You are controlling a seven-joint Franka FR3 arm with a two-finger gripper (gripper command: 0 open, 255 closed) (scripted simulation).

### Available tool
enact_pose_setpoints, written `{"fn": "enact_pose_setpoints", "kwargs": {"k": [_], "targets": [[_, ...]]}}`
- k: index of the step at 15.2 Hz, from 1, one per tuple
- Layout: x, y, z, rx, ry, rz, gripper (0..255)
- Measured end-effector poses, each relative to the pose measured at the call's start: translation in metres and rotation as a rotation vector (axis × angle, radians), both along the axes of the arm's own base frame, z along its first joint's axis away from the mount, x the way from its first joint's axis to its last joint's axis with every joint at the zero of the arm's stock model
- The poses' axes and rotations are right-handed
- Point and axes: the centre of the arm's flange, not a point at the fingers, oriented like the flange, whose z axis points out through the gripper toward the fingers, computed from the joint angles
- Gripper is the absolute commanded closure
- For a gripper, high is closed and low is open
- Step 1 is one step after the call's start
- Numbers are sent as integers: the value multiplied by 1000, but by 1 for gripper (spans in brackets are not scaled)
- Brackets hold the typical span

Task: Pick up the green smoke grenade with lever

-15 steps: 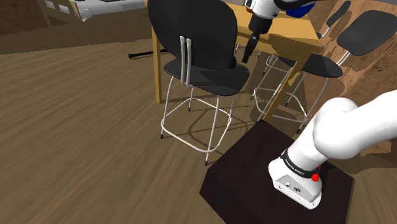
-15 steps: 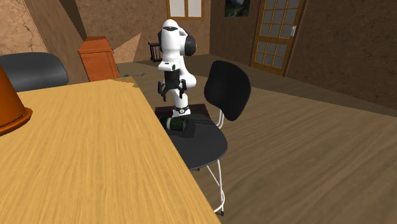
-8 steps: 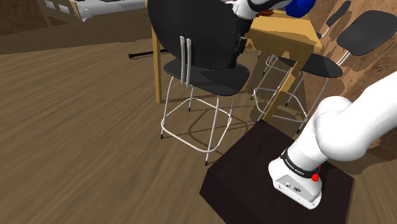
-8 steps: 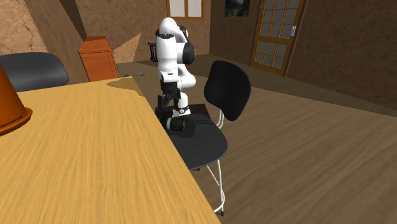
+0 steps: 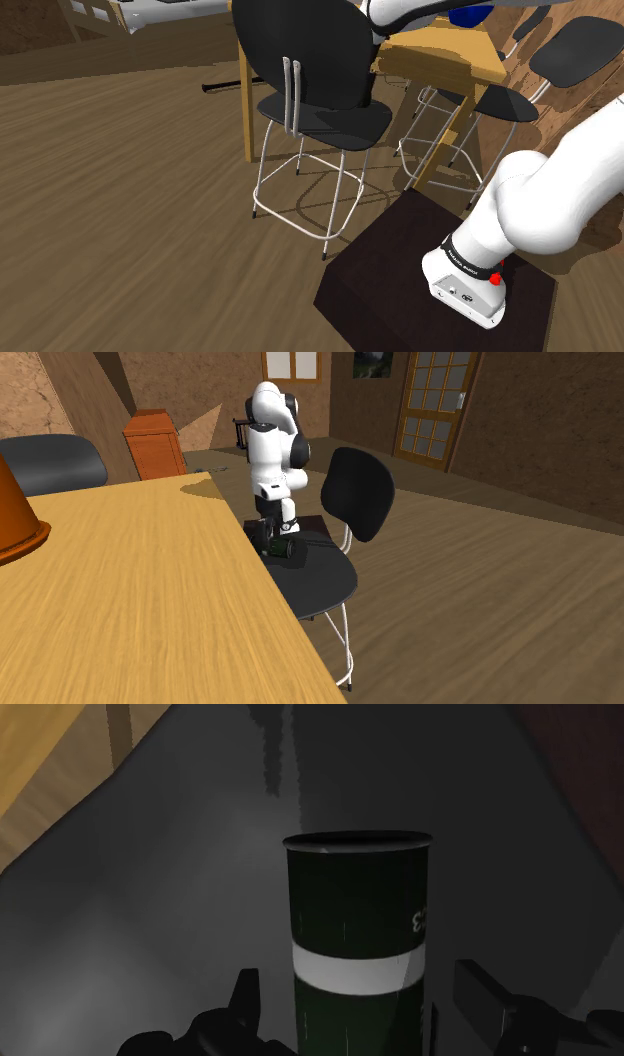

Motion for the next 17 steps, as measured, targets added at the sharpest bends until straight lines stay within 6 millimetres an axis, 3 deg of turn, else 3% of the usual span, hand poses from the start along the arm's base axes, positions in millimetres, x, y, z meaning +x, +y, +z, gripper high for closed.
{"fn": "enact_pose_setpoints", "kwargs": {"k": [2,3,13,17], "targets": [[-1,0,-10,0,0,1,0],[-1,0,-12,0,0,1,255],[0,0,-14,0,-2,2,255],[0,0,2,0,0,1,255]]}}
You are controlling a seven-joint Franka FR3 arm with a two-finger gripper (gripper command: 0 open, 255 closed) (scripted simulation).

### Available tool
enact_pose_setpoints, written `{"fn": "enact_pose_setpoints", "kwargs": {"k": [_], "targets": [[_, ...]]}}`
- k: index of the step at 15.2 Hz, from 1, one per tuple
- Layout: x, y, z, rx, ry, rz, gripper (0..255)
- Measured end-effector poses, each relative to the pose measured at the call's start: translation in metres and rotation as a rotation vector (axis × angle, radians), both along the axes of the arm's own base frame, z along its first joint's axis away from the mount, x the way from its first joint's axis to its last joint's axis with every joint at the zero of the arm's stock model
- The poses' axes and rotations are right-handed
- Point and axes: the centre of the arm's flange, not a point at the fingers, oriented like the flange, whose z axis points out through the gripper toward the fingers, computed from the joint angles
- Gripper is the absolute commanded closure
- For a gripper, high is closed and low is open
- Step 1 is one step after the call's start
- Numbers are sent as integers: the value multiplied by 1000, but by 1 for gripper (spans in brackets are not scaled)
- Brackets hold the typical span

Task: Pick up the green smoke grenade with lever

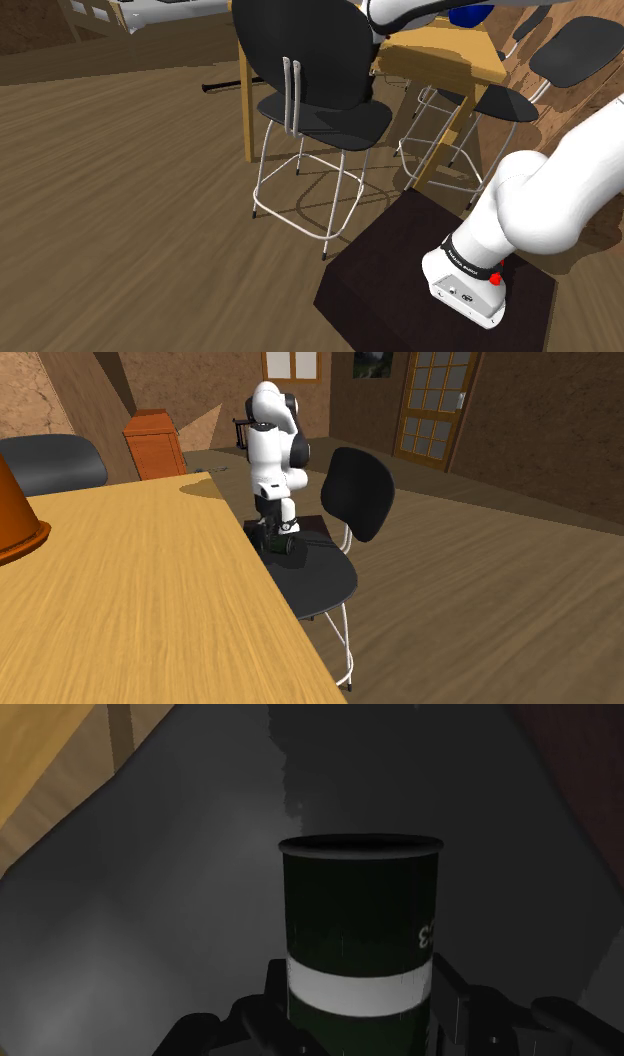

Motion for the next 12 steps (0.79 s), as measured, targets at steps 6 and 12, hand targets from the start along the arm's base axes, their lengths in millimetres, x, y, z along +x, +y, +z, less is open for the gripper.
{"fn": "enact_pose_setpoints", "kwargs": {"k": [6,12], "targets": [[-1,0,30,0,0,0,255],[-2,1,61,0,0,0,255]]}}
